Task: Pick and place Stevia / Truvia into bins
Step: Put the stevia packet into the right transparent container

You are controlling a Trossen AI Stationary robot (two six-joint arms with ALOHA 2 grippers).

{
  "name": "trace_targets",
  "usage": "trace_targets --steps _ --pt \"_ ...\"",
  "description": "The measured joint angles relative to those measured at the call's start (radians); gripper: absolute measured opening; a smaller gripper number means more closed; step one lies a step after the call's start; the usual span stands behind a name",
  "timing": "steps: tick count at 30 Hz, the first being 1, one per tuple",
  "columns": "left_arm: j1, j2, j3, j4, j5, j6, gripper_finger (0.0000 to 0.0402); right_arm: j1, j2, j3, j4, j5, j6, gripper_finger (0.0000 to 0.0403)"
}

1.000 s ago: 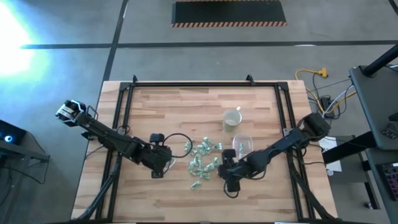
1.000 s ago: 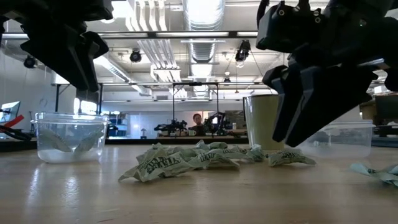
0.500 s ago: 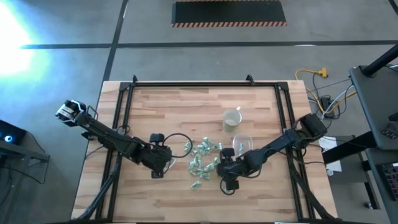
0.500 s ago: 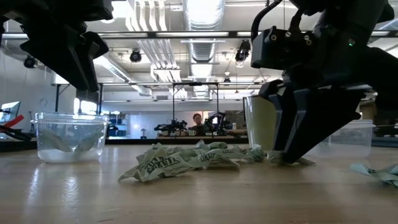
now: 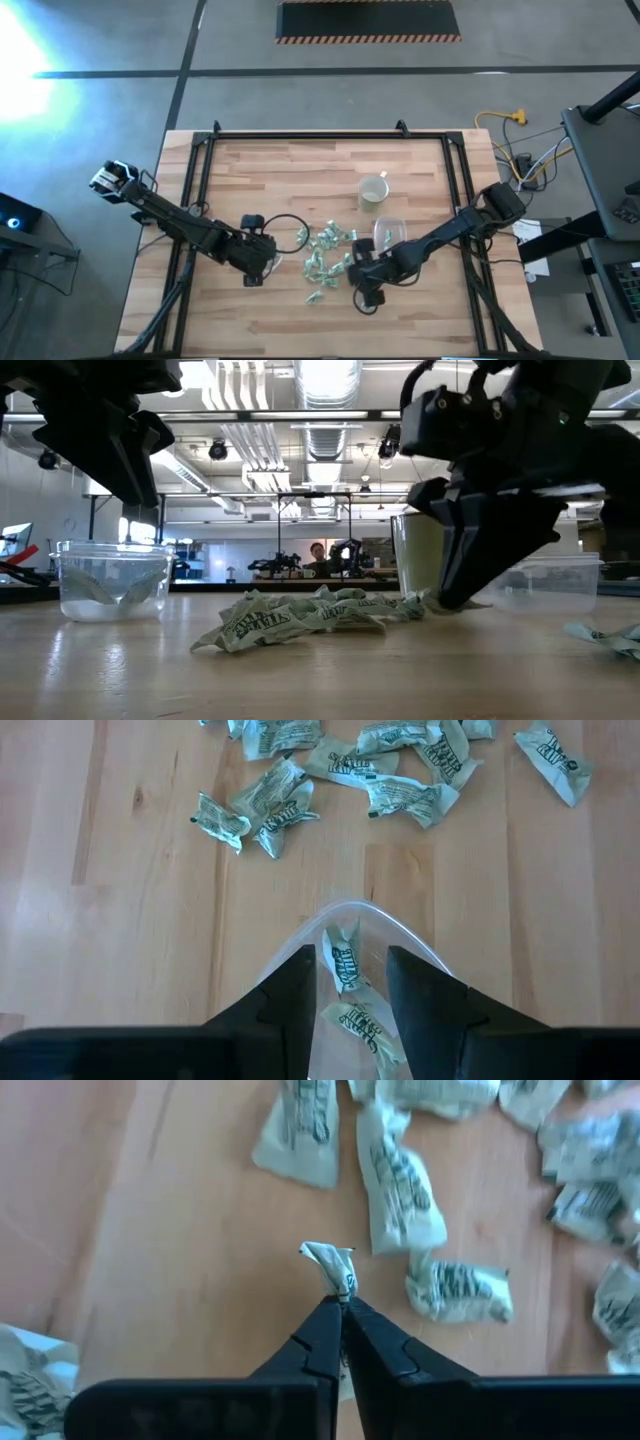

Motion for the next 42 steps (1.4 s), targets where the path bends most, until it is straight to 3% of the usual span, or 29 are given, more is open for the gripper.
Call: trace_targets --steps 9,15,24,31,42 --pt "0.0 0.0 0.0 0.0 0.0 0.0 0.0107 0.029 -0.029 0.076 -0.114 0.016 -0.023 0.0009" --pt "0.0 0.0 0.0 0.002 0.0 0.0 0.0107 0.067 -0.044 0.14 -0.288 0.168 0.042 0.0009" --pt "0.0 0.0 0.0 0.01 0.0 0.001 0.0107 0.108 -0.067 0.152 -0.557 0.321 0.278 0.0009" --pt "0.0 0.0 0.0 0.026 0.0 0.003 0.0107 0.107 -0.071 0.124 -0.705 0.352 0.438 0.0009" --pt "0.0 0.0 -0.002 0.03 0.0 0.004 0.0107 0.107 -0.071 0.079 -0.732 0.374 0.553 0.0012"
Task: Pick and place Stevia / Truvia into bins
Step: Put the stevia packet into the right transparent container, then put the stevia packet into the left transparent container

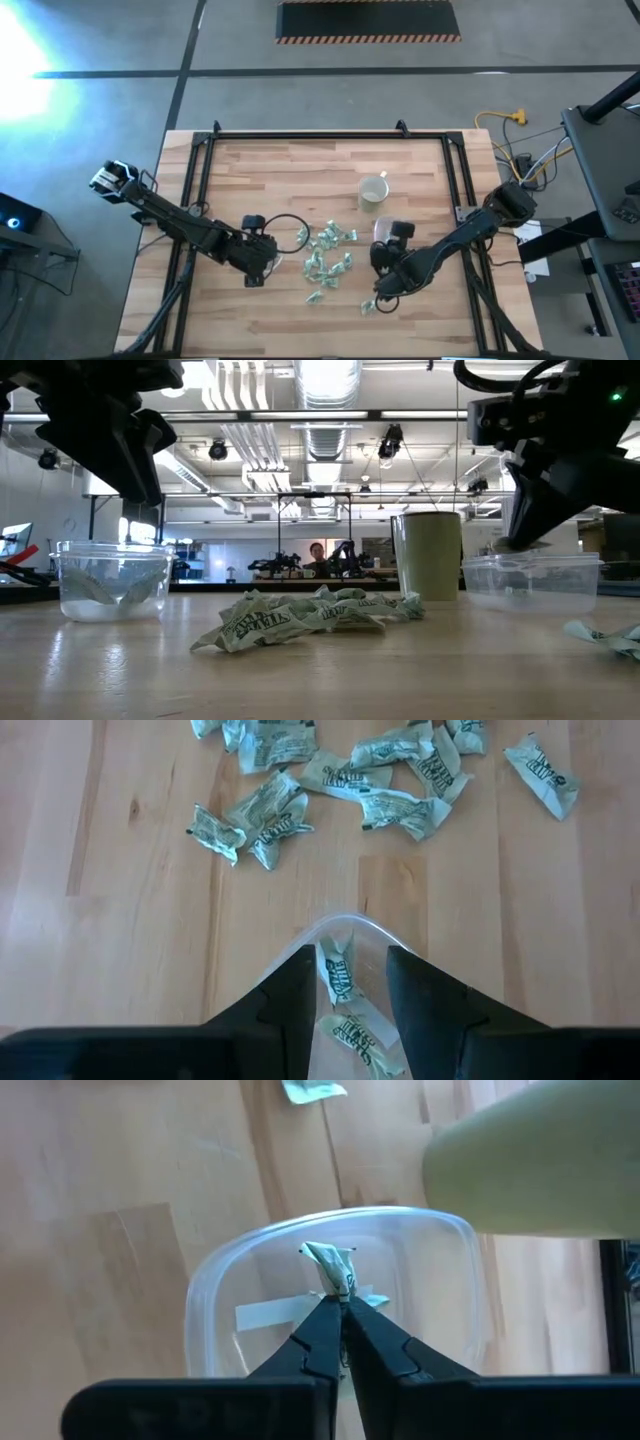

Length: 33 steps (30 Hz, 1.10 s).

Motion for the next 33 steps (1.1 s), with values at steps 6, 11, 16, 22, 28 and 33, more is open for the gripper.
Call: trace_targets --steps 6,11,16,22,28,33 --pt "0.0 0.0 -0.004 0.041 -0.007 0.036 0.0107 0.0 -0.009 0.0 0.003 0.001 0.033 0.0052" --pt "0.0 0.002 -0.005 0.104 -0.011 0.107 0.0107 0.0 -0.015 0.001 0.001 0.0 0.028 0.0096" --pt "0.004 0.002 -0.01 0.186 -0.068 0.238 0.0107 0.013 -0.021 0.03 0.005 -0.002 0.007 0.0118" --pt "0.045 0.002 -0.032 0.21 -0.112 0.336 0.0107 0.05 -0.021 0.054 0.041 -0.001 -0.02 0.0122" --pt "0.118 0.05 -0.037 0.295 -0.084 0.499 0.0107 0.065 -0.021 0.067 0.172 0.001 -0.156 0.0114" --pt "0.184 0.145 -0.01 0.356 0.024 0.649 0.0107 0.067 -0.021 0.085 0.262 0.0 -0.273 0.0106"
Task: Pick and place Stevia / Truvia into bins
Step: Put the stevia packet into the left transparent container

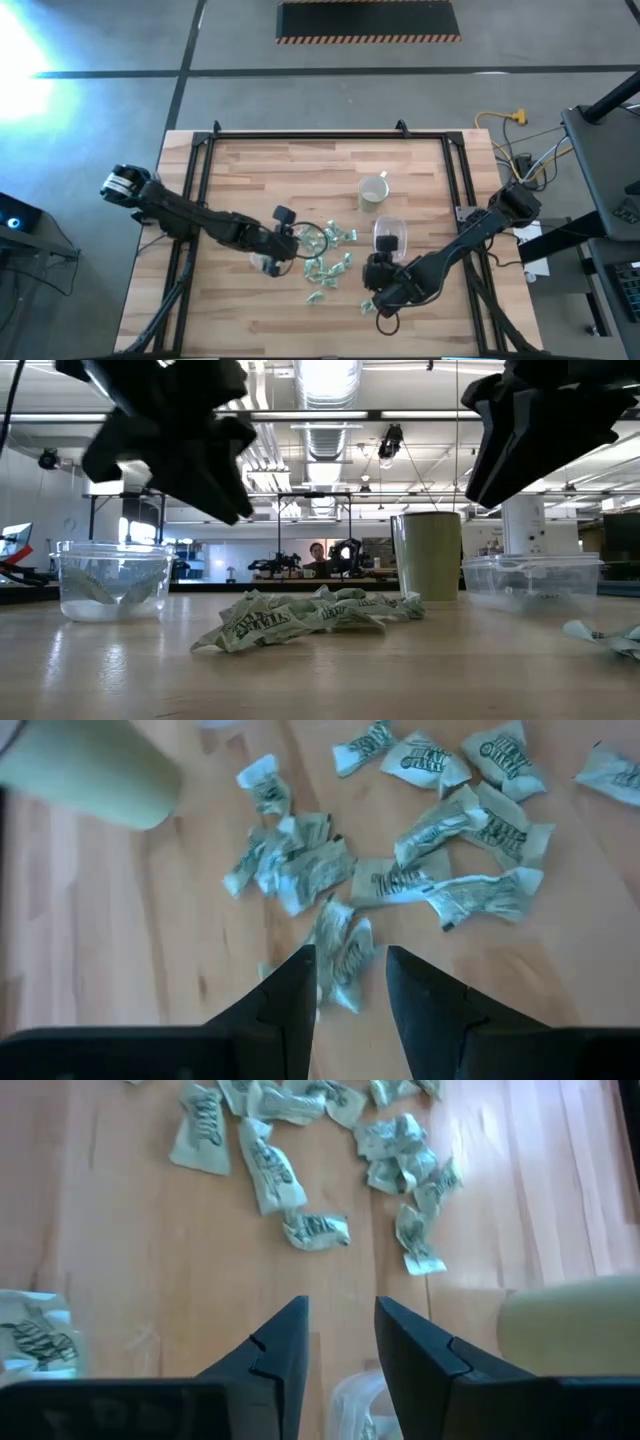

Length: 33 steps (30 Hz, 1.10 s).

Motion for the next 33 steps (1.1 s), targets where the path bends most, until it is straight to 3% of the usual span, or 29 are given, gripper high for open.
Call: trace_targets --steps 18,28,33 --pt "0.084 0.307 0.172 -0.091 0.087 0.085 0.0107 0.044 0.0 0.003 0.008 -0.003 -0.013 0.0076" --pt "0.092 0.329 0.182 -0.136 0.088 0.075 0.0107 0.044 0.0 0.006 0.008 -0.003 -0.012 0.0076" --pt "0.094 0.329 0.182 -0.137 0.101 0.074 0.0085 0.044 0.0 0.007 0.008 -0.003 -0.012 0.0075"
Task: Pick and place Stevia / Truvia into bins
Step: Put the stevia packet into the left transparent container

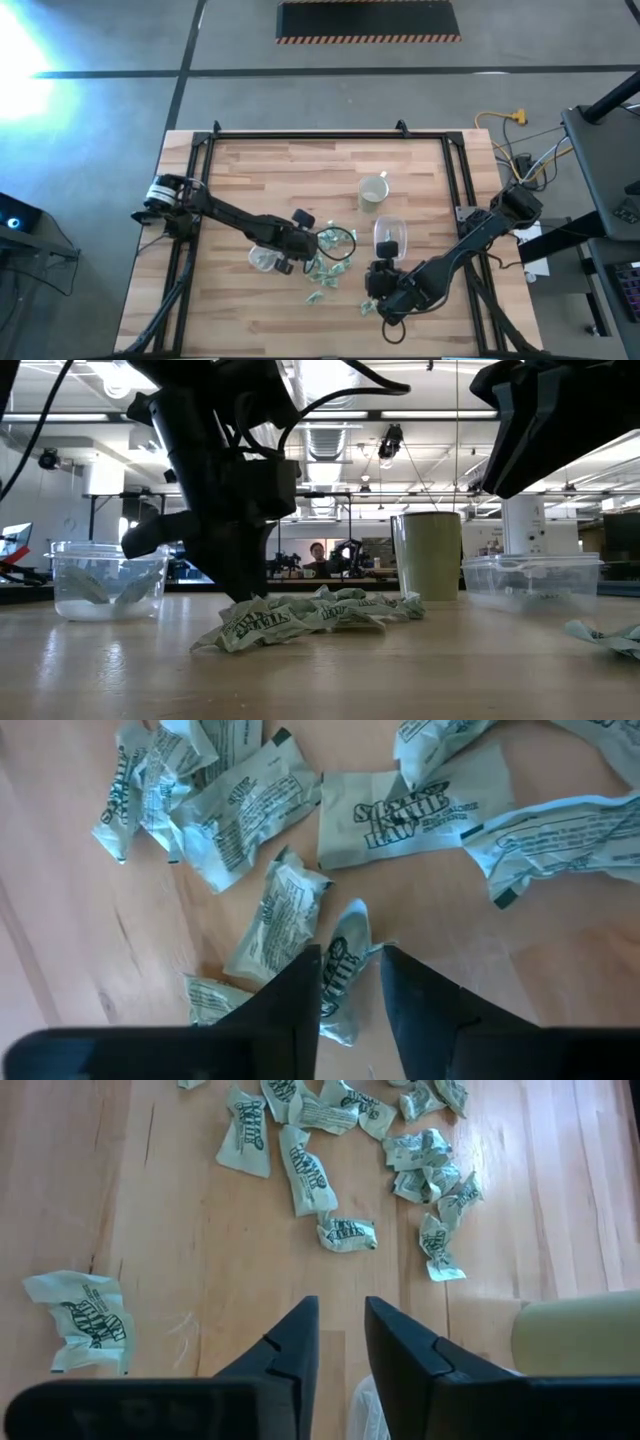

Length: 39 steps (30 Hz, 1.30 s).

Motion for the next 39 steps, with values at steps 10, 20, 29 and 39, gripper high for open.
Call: trace_targets --steps 10,20,29,39 --pt "0.01 0.0 0.0 -0.011 0.022 0.001 0.0004 0.0 0.0 0.0 0.0 0.0 0.0 0.0072" --pt "0.006 -0.007 0.044 -0.017 0.021 -0.001 0.0001 0.0 -0.001 0.0 0.0 0.0 0.0 0.0067" --pt "-0.043 -0.104 0.049 -0.033 -0.023 -0.069 0.0001 0.0 -0.001 -0.005 -0.001 0.0 0.0 0.0066" --pt "-0.226 -0.295 0.01 -0.238 -0.28 -0.291 0.0 0.001 -0.001 -0.01 -0.001 -0.001 0.008 0.0061"
